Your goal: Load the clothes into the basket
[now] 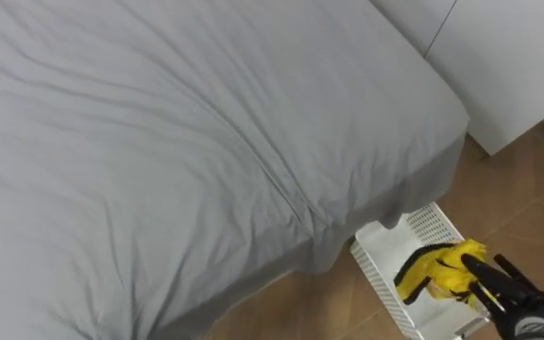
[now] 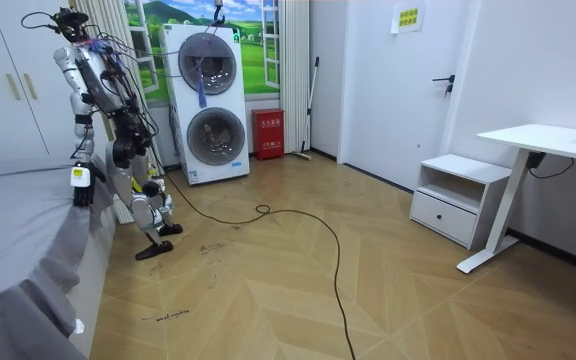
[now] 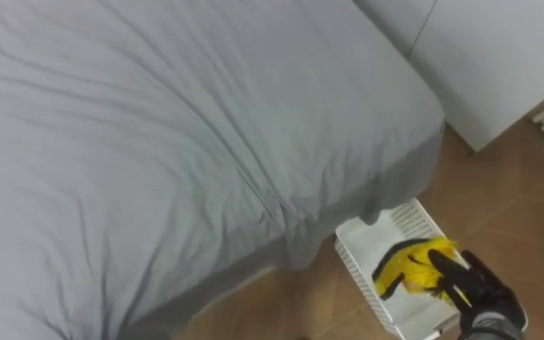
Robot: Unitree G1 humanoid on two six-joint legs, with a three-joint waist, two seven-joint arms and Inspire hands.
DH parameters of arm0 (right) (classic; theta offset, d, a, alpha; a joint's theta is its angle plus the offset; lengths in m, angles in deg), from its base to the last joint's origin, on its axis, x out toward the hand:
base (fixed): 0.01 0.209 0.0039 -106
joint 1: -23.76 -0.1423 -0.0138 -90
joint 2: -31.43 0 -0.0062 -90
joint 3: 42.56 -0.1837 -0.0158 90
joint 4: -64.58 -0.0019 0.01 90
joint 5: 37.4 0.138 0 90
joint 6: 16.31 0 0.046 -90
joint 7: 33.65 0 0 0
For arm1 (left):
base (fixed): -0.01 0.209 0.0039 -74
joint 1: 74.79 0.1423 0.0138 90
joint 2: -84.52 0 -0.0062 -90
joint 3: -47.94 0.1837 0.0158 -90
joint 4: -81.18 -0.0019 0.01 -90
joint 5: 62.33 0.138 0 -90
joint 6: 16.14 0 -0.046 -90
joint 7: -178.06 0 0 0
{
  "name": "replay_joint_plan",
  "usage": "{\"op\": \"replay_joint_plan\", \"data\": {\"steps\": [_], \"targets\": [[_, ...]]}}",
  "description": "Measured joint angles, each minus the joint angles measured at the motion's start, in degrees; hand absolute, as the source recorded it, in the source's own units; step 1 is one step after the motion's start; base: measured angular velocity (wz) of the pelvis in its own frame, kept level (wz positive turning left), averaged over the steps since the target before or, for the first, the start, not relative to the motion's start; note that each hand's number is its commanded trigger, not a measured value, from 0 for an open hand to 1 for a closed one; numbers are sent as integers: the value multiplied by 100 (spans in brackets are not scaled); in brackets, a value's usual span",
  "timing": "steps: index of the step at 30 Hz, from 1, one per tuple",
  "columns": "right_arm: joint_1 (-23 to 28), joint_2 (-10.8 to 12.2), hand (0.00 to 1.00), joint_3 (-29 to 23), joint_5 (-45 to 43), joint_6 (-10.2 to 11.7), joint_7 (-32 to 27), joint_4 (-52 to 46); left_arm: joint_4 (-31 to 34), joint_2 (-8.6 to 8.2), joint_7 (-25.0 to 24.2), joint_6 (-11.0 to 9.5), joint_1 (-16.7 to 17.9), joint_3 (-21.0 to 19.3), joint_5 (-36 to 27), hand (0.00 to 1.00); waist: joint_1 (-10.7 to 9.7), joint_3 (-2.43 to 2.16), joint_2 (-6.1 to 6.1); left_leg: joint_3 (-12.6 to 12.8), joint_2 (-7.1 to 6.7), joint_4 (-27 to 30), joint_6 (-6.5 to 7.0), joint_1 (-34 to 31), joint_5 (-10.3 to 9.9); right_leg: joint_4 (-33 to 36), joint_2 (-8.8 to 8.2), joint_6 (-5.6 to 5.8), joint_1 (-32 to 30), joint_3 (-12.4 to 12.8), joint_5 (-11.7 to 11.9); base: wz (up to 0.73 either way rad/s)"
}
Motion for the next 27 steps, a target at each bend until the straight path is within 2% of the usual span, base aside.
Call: {"op": "replay_joint_plan", "data": {"steps": [3, 9, 15, 19, 22, 27], "targets": [[-13, 0, 0, 0, -18, 31, -2, 105, -16, 9, 1, -5, -26, 0, 1, 0, 25, 0, 0, -12, 4, 3, 0, -8, 0, -6, 2, 0, 6, -18, 0, 1], [3, 5, 0, 1, 54, 64, 84, 379, -68, 18, -5, -152, -91, 0, -6, 0, 129, 6, -10, -119, 9, 45, -2, -21, 1, 18, -12, -2, 41, -171, 0, 10], [68, 3, 0, 6, 72, 66, 174, 363, -60, 47, -30, -254, -113, 0, -3, 0, 108, 42, -88, -252, -23, 148, 0, -35, 1, -21, -59, -1, 109, -296, -15, 8], [234, 3, 0, 3, 24, 66, 174, 359, -44, 157, -29, -294, -101, -2, -1, 0, 105, 24, -82, -363, -41, 157, 19, -34, 12, -60, -77, 1, 183, -427, -16, 14], [323, 2, 0, 1, -110, 67, 185, 355, -40, 159, -26, -315, -24, -2, 4, 0, 115, -9, -40, -406, -46, 154, 18, 40, 12, -98, -77, -4, 314, -470, -12, 8], [376, 3, 0, 7, 74, 69, 177, 284, -42, 155, -31, -328, 71, -11, -2, 0, 148, -12, -36, -417, -50, 125, 17, 243, 12, -124, -80, -6, 566, -504, -13, 2]]}}
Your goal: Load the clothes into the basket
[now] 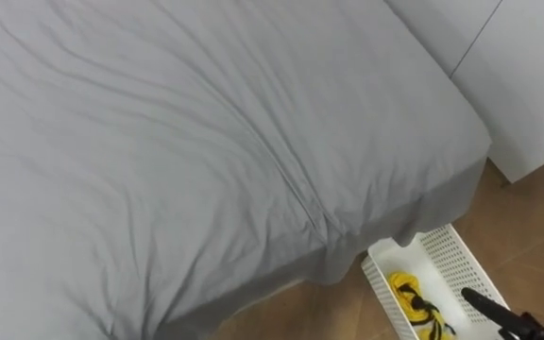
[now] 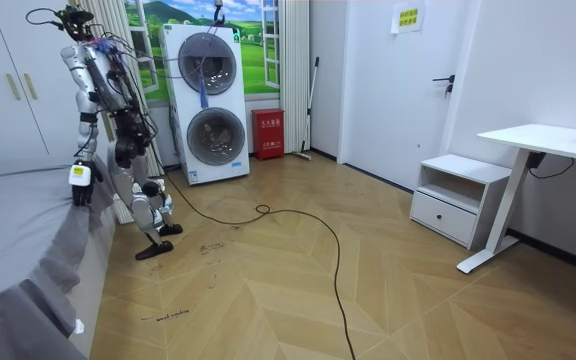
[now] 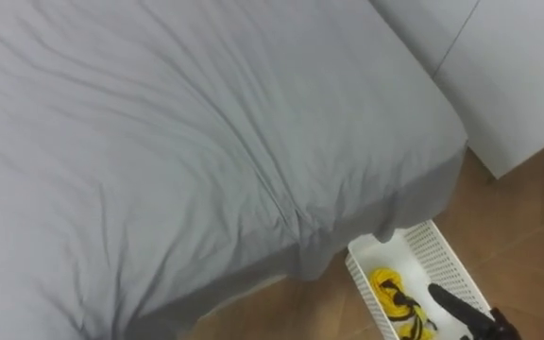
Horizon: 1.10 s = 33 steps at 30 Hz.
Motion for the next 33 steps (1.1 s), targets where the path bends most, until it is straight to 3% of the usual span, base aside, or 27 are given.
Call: {"op": "replay_joint_plan", "data": {"steps": [3, 6, 11, 13, 20, 22, 25, 30, 33], "targets": [[75, 10, 0, 71, -2, 3, 17, -113, -1, -42, 10, -11, 53, -27, 17, 0, 5, 7, -50, -35, -21, -67, -4, 240, 1, -134, -11, -1, 263, -72, -2, 11], [237, 114, 0, 105, -23, 4, 1, -533, 0, -67, 35, -48, 120, -42, 436, 0, 51, -37, -163, -212, -81, -126, -22, 427, 14, -190, -37, 5, 486, -164, -65, 21], [431, 574, 0, 507, 45, 136, -45, -1566, 77, -122, 45, -94, 187, -42, 629, 0, 106, -79, -491, -424, -130, -138, -27, 767, 16, -397, -60, 7, 1015, -388, -68, 23], [395, 661, 0, 662, -132, 208, -8, -1622, 83, -209, 50, -137, 166, -50, 657, 0, 185, -113, -538, -463, -154, -150, -26, 812, 16, -436, -73, 16, 1094, -441, -72, 21], [378, 940, 0, 1545, -1054, 166, 154, -1343, 94, -338, 50, -192, 141, -51, 905, 0, 439, -94, -578, -723, -236, -198, -23, 1012, 14, -521, -114, 45, 1493, -720, -70, 20], [389, 1029, 0, 1622, -1236, 159, 195, -932, 58, -383, 50, -204, 148, -73, 906, 0, 453, -60, -607, -935, -290, -196, -22, 1122, 13, -575, -143, 78, 1661, -879, -90, 46], [401, 1180, 0, 1743, -1605, 108, 200, -405, 58, -489, 58, -206, 186, -259, 912, 0, 532, -47, -614, -1061, -303, -228, -12, 1116, -25, -571, -152, 79, 1701, -981, -148, 26], [679, 1252, 0, 2068, -2177, -49, 201, 112, 82, -537, 58, -205, 204, -432, 1145, 0, 732, -52, -656, -1177, -383, -223, -4, 1106, -19, -574, -193, 114, 1766, -1125, -172, 16], [773, 1329, 0, 2123, -2382, -90, 209, 476, 98, -582, 58, -204, 271, -593, 1193, 0, 745, -48, -664, -1249, -397, -213, 11, 1144, -30, -567, -205, 119, 1857, -1254, -171, 15]]}}
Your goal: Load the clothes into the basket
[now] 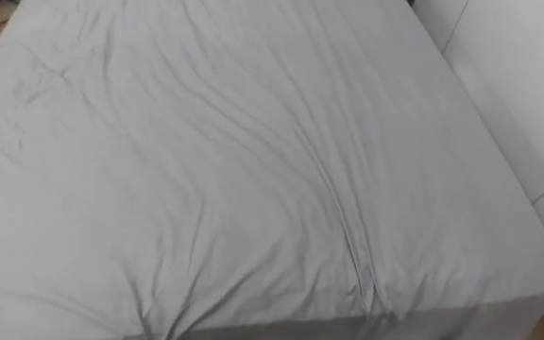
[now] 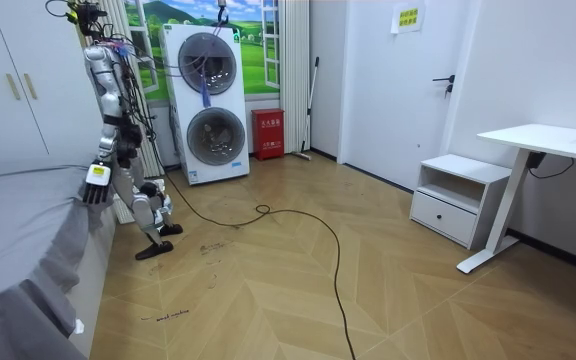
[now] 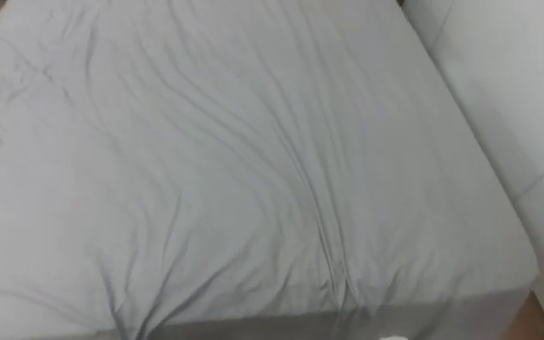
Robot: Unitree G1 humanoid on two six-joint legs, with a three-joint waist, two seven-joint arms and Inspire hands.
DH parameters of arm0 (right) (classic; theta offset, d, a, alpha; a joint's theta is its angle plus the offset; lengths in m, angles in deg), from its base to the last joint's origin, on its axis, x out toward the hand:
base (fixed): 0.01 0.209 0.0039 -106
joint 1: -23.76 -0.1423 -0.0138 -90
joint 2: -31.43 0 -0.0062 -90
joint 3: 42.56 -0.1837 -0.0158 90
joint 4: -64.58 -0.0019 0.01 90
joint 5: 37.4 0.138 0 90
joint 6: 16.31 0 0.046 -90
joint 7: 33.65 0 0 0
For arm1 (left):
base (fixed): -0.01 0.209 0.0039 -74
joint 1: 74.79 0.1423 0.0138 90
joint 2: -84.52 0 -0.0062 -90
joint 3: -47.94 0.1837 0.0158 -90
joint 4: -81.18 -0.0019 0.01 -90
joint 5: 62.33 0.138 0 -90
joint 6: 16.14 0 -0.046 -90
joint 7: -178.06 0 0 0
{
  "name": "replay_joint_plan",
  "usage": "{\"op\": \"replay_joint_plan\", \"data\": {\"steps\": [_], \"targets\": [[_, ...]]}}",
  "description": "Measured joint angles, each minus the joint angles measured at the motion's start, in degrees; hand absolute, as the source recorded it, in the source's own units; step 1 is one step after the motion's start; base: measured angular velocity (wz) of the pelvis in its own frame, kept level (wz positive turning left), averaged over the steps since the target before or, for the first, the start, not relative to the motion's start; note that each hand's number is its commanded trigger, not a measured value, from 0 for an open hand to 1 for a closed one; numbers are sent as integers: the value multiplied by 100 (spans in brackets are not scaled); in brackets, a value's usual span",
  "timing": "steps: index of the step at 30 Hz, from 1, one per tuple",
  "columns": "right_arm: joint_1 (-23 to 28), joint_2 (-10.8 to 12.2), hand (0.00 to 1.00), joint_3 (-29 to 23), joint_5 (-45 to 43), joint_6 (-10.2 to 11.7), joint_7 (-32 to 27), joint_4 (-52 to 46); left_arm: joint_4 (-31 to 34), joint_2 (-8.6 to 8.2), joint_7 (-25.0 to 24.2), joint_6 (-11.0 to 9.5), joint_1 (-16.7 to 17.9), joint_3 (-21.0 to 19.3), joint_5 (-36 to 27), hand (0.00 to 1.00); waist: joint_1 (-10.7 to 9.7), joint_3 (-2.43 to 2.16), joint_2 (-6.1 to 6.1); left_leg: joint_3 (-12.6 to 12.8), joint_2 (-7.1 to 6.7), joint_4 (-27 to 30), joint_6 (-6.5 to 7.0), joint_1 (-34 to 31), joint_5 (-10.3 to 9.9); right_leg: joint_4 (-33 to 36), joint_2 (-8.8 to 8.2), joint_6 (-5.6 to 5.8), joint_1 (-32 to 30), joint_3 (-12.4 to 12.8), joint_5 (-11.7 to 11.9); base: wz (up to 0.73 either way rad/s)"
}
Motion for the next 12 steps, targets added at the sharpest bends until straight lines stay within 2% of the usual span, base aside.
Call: {"op": "replay_joint_plan", "data": {"steps": [2, 7, 12], "targets": [[130, 14, 0, 6, -30, -5, -16, 146, -1, -62, 0, -3, 2, -117, 56, 0, 10, -1, 28, -6, -2, 21, 13, 27, -16, 3, 2, 0, 48, -4, 0, 6], [186, 23, 0, 0, -37, 8, -71, 178, -22, -125, 0, -3, 45, -252, 52, 0, 10, 8, 77, -22, -1, 32, 14, 42, -21, -1, 5, 0, 59, -26, 0, -2], [202, 14, 0, -8, -60, 0, -78, 169, -6, -156, 0, -5, 114, -380, 52, 0, 17, -1, 110, -32, 1, 38, 12, 69, -22, -2, 9, -1, 60, -26, -1, 0]]}}
